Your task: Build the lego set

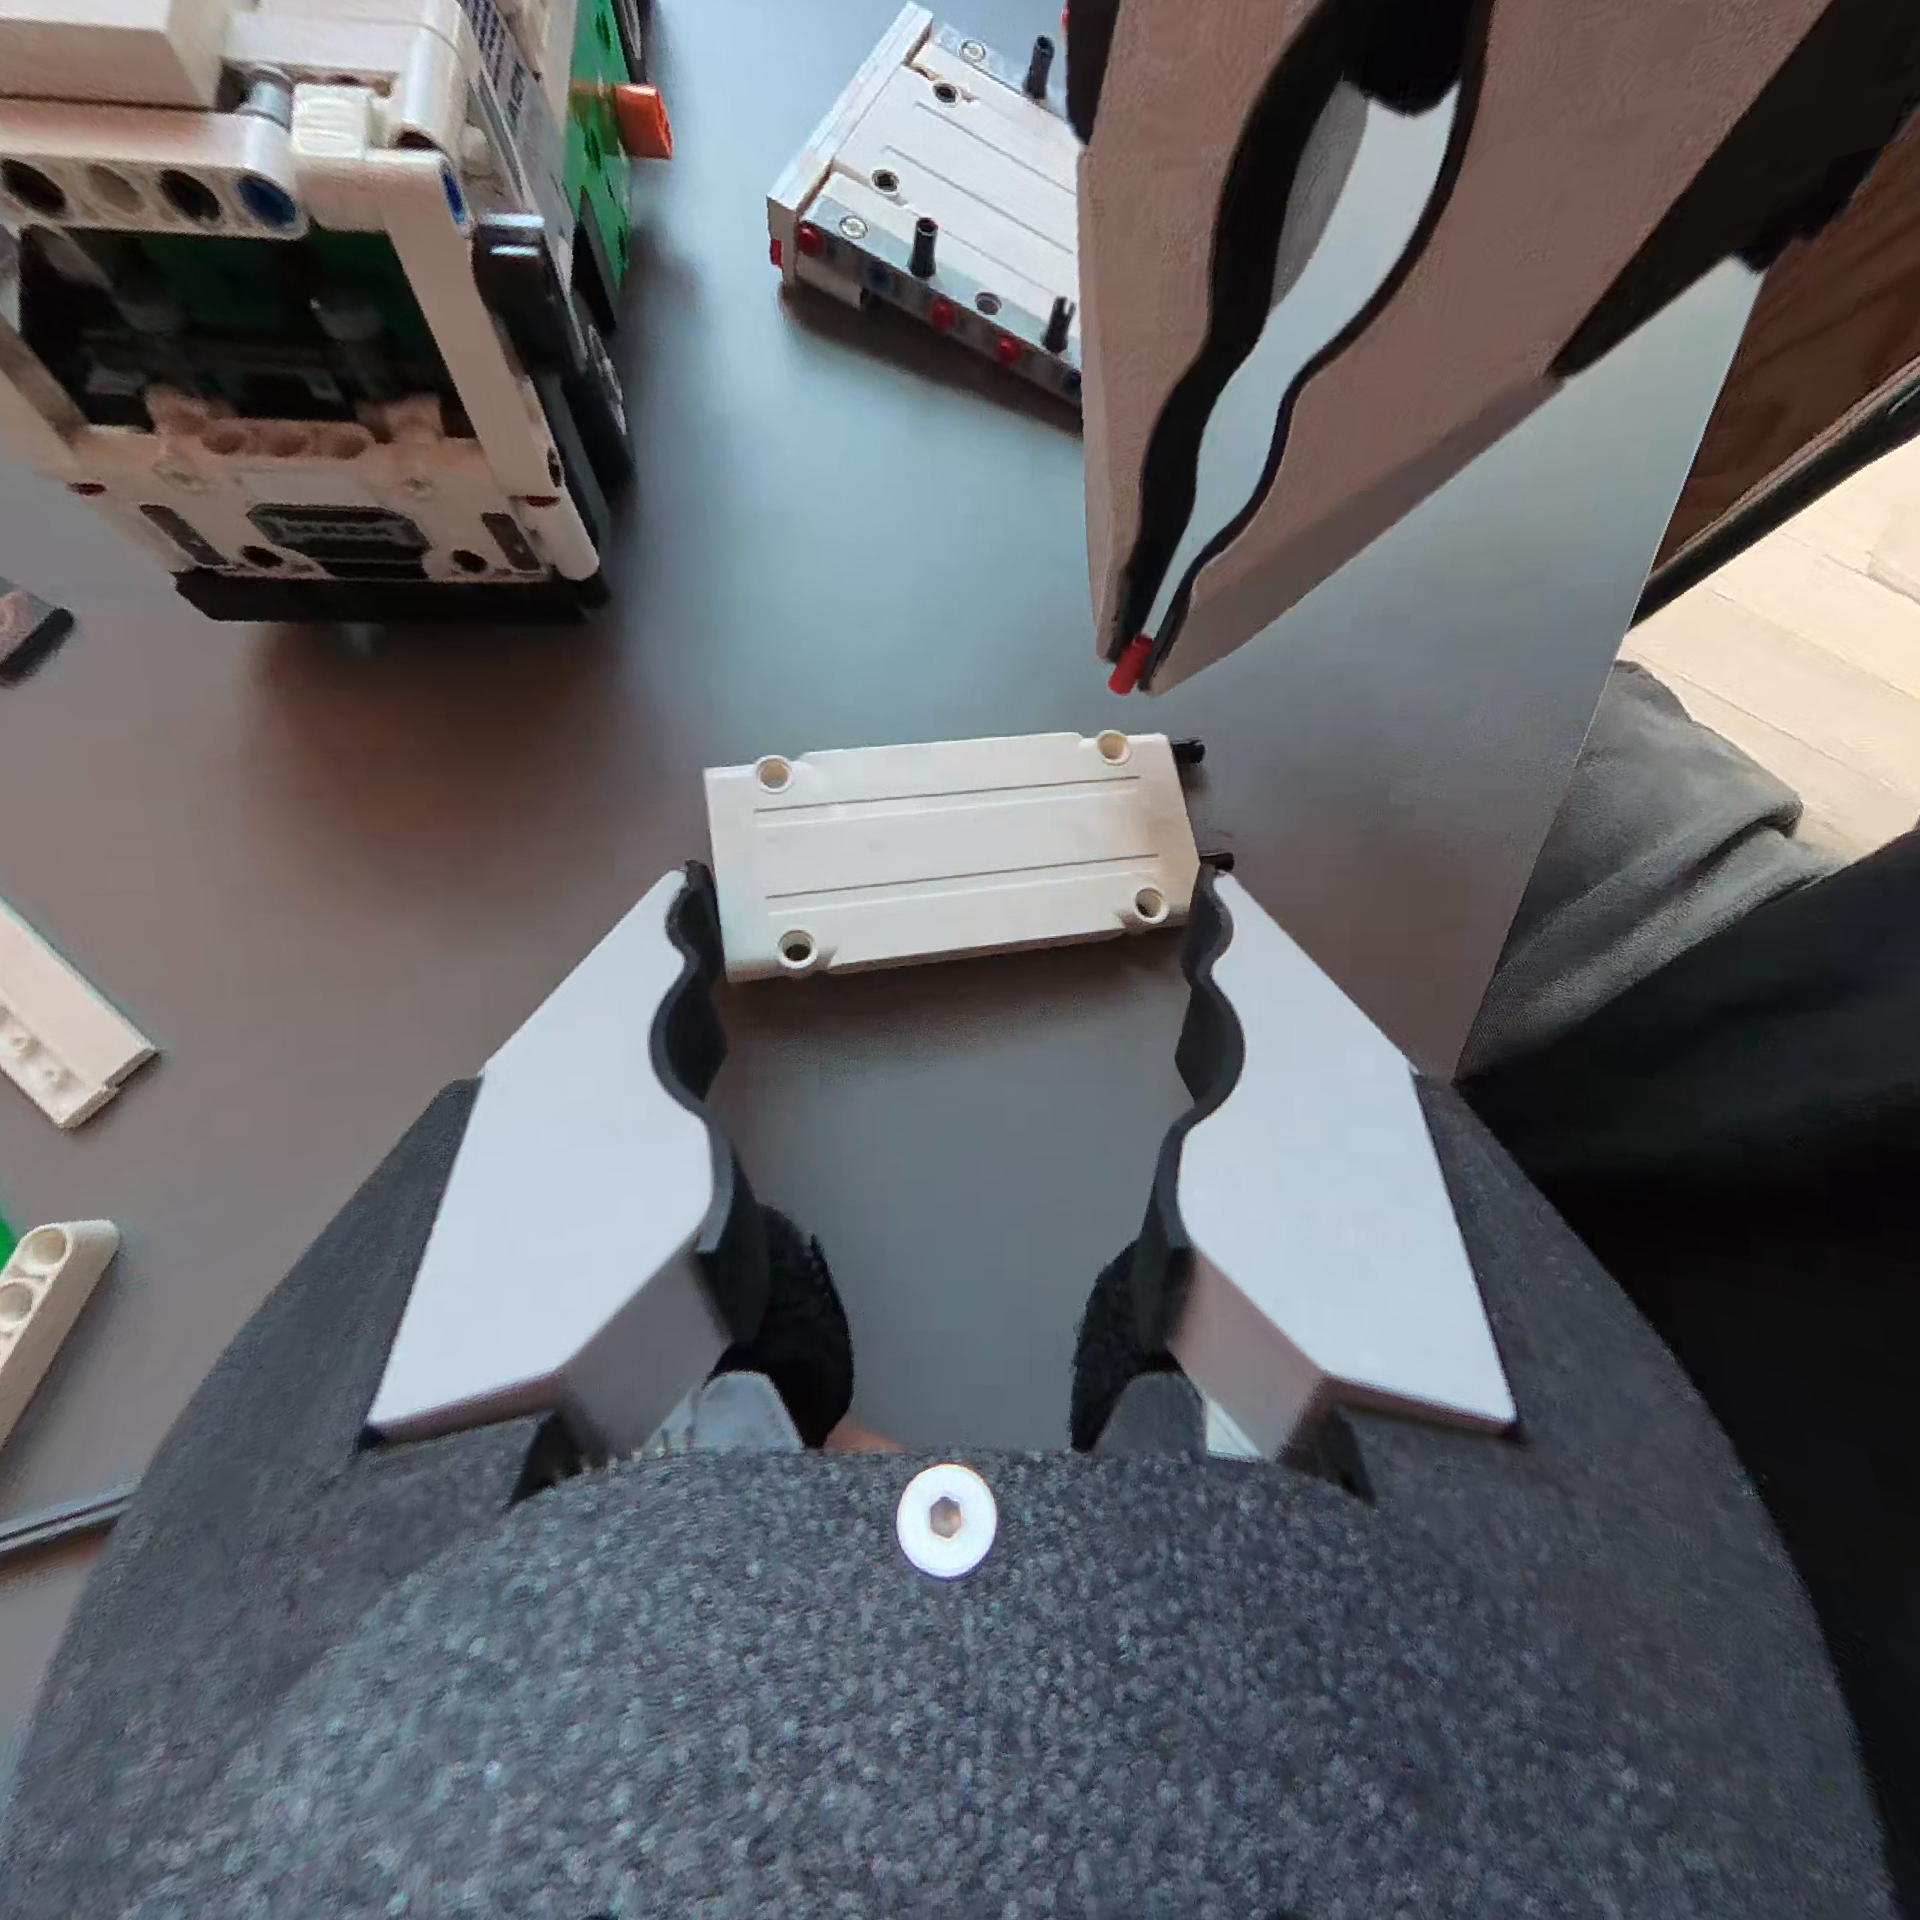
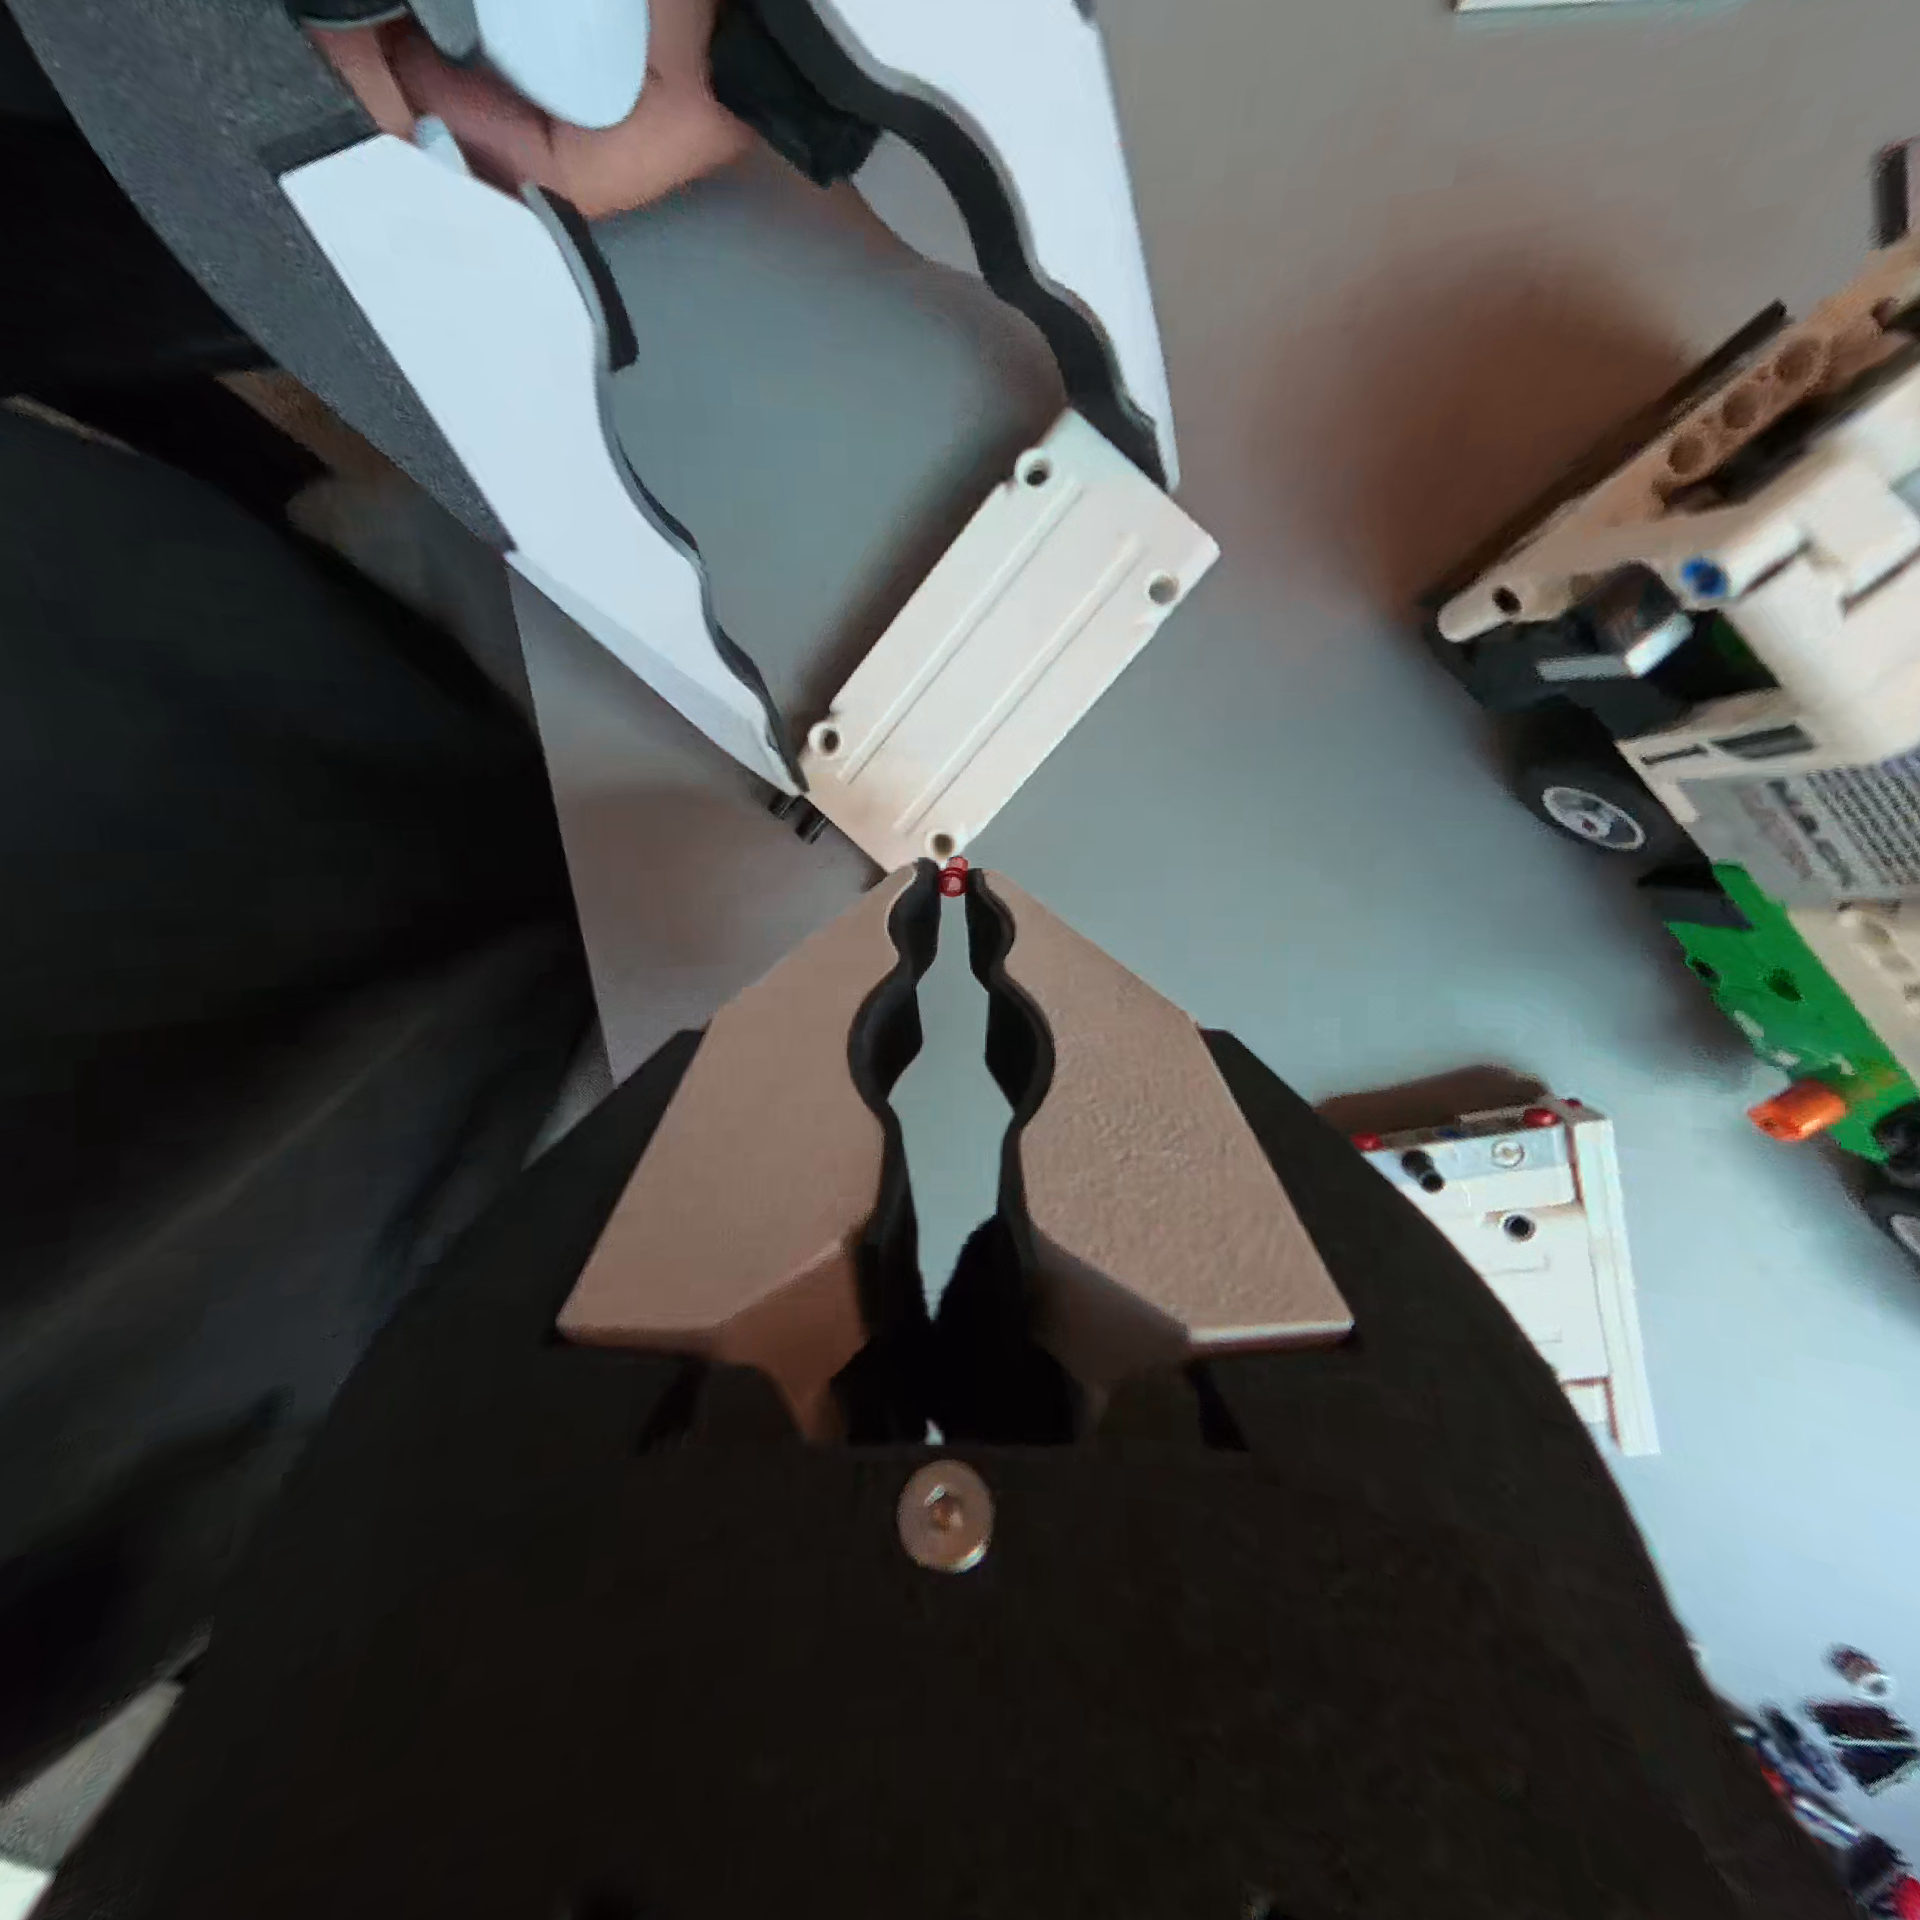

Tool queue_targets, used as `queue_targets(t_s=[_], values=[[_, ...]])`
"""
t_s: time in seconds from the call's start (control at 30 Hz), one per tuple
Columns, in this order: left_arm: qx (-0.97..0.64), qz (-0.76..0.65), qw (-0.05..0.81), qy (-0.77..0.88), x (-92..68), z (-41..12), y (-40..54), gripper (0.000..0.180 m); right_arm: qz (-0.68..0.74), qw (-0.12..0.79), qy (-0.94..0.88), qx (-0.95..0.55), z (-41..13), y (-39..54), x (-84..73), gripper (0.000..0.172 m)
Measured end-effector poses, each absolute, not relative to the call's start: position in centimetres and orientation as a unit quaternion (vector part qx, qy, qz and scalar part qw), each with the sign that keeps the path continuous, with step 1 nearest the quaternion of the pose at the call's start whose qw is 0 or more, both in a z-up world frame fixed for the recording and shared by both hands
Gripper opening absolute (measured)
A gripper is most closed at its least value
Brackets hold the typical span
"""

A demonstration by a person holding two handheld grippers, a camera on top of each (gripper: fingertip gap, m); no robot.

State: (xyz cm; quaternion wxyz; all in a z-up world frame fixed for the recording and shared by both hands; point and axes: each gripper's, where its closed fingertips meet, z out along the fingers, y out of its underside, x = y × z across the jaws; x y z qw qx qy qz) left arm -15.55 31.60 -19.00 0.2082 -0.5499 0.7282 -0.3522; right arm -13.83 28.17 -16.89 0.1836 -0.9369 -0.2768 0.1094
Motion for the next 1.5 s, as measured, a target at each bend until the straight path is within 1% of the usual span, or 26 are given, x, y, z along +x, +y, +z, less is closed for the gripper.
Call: queue_targets(t_s=[0.13,0.23,0.43,0.73,1.03,1.17,1.23,1.5], values=[[-0.550,-0.358,0.203,0.727,-15.3,-19.0,31.7,0.085,0.092,0.123,-0.308,-0.939,-17.5,28.0,-13.7,0.003],[-0.550,-0.358,0.203,0.727,-15.3,-19.0,31.7,0.085,0.097,0.100,-0.320,-0.937,-17.7,28.0,-14.2,0.003],[-0.550,-0.358,0.205,0.726,-15.3,-19.0,31.7,0.084,0.044,0.063,-0.341,-0.937,-18.4,28.2,-14.2,0.003],[-0.553,-0.358,0.207,0.723,-15.3,-19.0,31.8,0.080,0.045,0.043,-0.311,-0.949,-18.6,27.9,-14.0,0.003],[-0.561,-0.356,0.211,0.717,-15.2,-18.9,32.1,0.078,0.091,0.062,-0.272,-0.956,-18.6,28.2,-14.2,0.003],[-0.572,-0.361,0.211,0.705,-15.2,-18.7,32.7,0.063,0.061,0.073,-0.335,-0.937,-18.5,28.3,-14.2,0.003],[-0.575,-0.361,0.215,0.702,-15.3,-18.6,33.3,0.050,0.033,0.078,-0.388,-0.918,-18.6,28.2,-14.2,0.003],[-0.576,-0.377,0.185,0.701,-15.1,-18.8,33.9,0.043,-0.039,0.074,-0.527,-0.846,-18.5,28.7,-14.2,0.003]])
